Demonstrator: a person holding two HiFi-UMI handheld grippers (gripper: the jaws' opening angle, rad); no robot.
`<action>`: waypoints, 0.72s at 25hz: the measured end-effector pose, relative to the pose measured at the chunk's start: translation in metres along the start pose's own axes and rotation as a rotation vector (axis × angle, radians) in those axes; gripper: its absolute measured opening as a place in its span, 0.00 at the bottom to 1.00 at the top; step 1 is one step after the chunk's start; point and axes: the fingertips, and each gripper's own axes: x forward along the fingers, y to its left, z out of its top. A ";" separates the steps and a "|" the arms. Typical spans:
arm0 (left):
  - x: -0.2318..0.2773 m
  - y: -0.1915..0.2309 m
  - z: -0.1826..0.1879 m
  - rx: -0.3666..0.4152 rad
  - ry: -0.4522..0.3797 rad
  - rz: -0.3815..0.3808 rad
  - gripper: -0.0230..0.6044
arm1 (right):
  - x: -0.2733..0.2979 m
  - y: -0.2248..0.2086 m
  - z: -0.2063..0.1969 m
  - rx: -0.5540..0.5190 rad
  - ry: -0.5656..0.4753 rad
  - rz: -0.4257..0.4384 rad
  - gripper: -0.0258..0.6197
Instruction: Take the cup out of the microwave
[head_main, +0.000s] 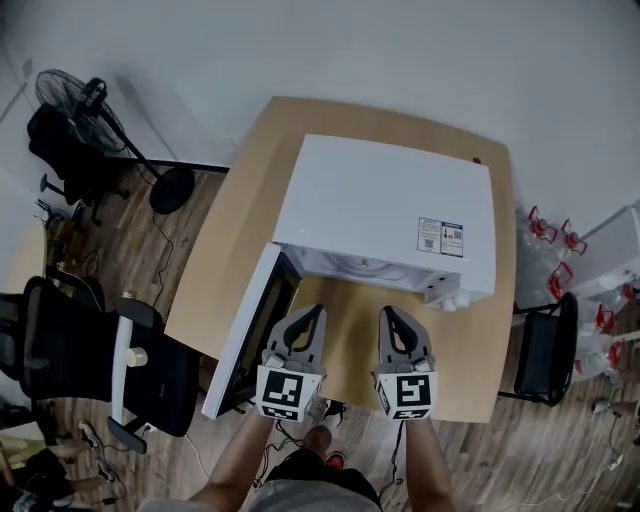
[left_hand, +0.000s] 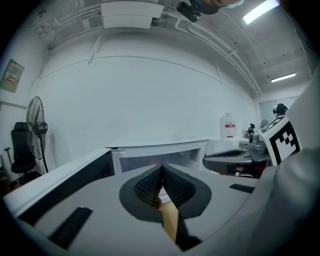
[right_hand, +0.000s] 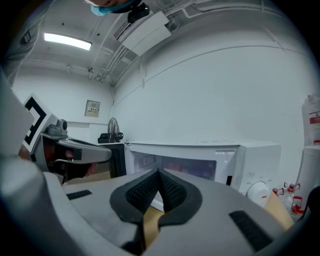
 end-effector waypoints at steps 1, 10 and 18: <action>0.004 0.002 -0.002 -0.003 0.005 0.001 0.07 | 0.005 -0.001 -0.002 0.000 0.002 0.001 0.05; 0.034 0.017 -0.016 -0.016 0.038 -0.008 0.07 | 0.052 -0.015 -0.017 0.017 0.012 -0.012 0.05; 0.051 0.026 -0.025 -0.032 0.062 -0.011 0.07 | 0.093 -0.020 -0.032 0.034 0.029 0.016 0.21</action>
